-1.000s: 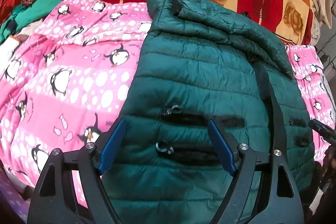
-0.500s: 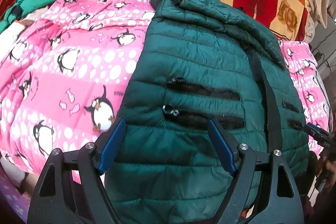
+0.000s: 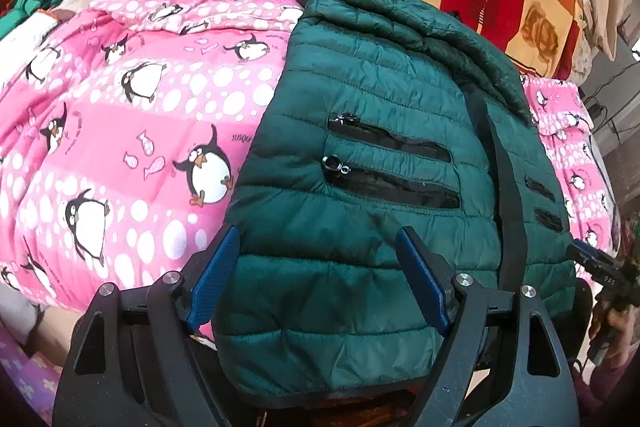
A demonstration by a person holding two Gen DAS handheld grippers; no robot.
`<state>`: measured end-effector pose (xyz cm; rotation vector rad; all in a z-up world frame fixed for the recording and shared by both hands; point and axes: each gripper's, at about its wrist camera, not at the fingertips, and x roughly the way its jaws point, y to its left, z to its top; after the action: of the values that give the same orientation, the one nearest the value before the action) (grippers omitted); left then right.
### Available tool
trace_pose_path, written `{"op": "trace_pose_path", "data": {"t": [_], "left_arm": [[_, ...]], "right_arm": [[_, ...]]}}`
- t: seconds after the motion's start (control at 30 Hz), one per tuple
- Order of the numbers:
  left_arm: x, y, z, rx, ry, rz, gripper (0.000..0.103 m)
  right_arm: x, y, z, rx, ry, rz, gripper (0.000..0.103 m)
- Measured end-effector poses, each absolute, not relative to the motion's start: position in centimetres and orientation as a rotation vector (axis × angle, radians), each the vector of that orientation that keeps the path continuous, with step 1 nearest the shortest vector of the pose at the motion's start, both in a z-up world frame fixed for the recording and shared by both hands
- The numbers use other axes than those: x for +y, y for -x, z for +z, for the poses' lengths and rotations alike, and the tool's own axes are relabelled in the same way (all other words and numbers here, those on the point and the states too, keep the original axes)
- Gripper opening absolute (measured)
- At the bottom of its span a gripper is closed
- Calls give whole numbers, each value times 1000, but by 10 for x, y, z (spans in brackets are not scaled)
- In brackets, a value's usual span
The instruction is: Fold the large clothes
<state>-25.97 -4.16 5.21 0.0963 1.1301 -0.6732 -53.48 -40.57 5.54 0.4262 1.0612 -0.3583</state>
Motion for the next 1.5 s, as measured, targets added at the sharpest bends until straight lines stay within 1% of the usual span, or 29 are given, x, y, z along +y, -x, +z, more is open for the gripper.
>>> {"op": "trace_pose_path", "data": {"t": [0.37,0.67,0.9,1.03,1.17,1.3,1.37,1.4,1.43,1.5], "left_arm": [[-29,265,42,1182,-78,-660,81],[-15,253,29,1261,44,-661,81],[-14,254,25,1274,4,-647,81],[0,247,27,1263,73,-629,81],[-4,242,11,1343,57,-600,81],[-2,240,18,1307,63,-568,81],[-4,240,15,1326,65,-567,81],[-7,241,11,1343,53,-571,83],[-12,244,9,1348,36,-576,89],[-20,249,7,1348,7,-583,95]], "right_arm": [[-416,558,46,1084,-463,-375,78],[-411,557,36,1100,-524,-275,78],[-403,553,23,1126,-542,-210,78],[-404,553,21,1130,-548,-190,78],[-406,552,19,1125,-554,-171,80],[-407,553,18,1111,-552,-153,81],[-410,553,16,1106,-557,-135,82],[-410,554,16,1104,-558,-127,82],[-411,554,16,1102,-556,-119,82],[-412,555,16,1093,-555,-95,82]]}}
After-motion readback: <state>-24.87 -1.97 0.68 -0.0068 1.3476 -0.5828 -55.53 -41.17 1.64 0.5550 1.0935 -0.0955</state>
